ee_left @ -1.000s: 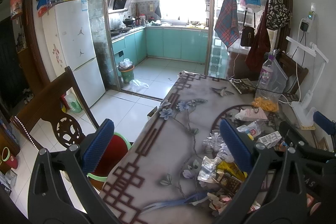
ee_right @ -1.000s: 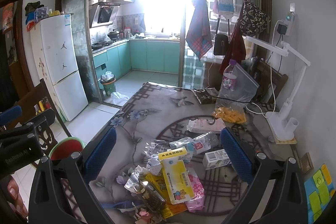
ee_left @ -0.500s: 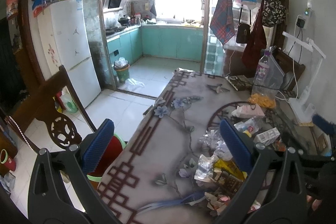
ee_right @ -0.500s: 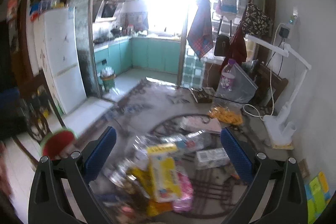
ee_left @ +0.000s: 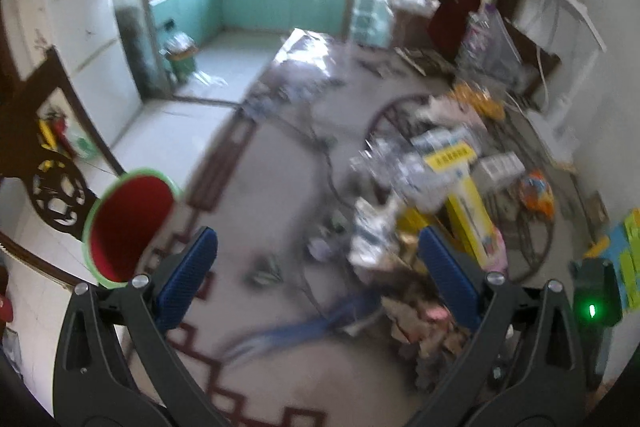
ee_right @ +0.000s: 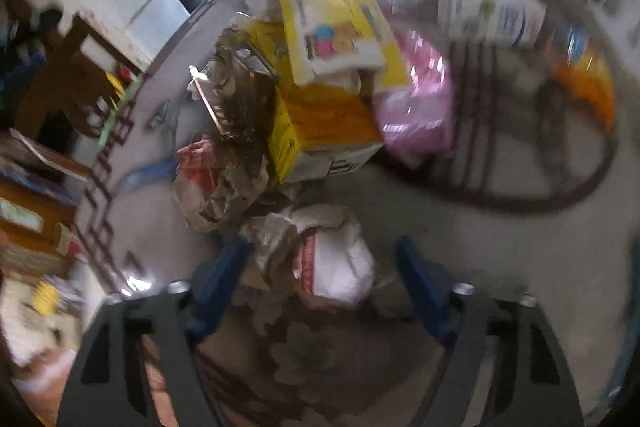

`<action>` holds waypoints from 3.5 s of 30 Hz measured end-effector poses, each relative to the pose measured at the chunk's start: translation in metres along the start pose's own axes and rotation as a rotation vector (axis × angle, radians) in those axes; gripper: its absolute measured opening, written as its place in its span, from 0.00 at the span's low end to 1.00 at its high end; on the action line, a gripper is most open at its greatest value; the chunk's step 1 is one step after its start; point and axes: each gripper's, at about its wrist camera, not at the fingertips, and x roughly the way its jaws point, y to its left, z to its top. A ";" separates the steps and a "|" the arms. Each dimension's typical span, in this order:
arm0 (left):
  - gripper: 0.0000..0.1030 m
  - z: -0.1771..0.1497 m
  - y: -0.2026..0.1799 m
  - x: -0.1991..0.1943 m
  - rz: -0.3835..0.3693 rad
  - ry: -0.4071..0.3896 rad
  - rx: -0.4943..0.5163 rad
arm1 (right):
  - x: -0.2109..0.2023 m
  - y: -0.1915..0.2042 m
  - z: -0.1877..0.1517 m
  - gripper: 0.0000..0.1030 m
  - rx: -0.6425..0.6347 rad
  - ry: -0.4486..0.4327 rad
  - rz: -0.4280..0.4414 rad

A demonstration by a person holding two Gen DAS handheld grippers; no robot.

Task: Collect trash
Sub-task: 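Grasp crumpled paper with the left tool while the right tool grasps a white plastic bag, then carry both items over the red bucket and open both tools to drop them, then grasp the white floral paper bag with the left tool while the right grasps the yellow box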

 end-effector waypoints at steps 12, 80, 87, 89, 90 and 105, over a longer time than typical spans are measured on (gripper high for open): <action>0.96 -0.064 -0.074 0.067 -0.285 0.281 0.136 | -0.093 -0.027 0.022 0.35 0.018 -0.239 -0.128; 0.61 0.030 0.341 0.056 0.014 0.061 -0.280 | 0.056 0.349 0.178 0.70 -0.283 -0.271 0.044; 0.63 0.041 0.274 0.052 -0.035 0.050 -0.163 | 0.029 0.302 0.158 0.71 -0.201 -0.297 0.016; 0.63 0.042 0.250 0.051 -0.040 0.050 -0.144 | 0.020 0.286 0.149 0.71 -0.203 -0.306 -0.001; 0.63 0.041 0.241 0.050 -0.044 0.052 -0.142 | 0.016 0.279 0.146 0.71 -0.206 -0.308 -0.011; 0.66 -0.001 0.078 0.046 -0.095 0.095 -0.086 | -0.018 0.085 0.107 0.60 -0.063 -0.227 -0.203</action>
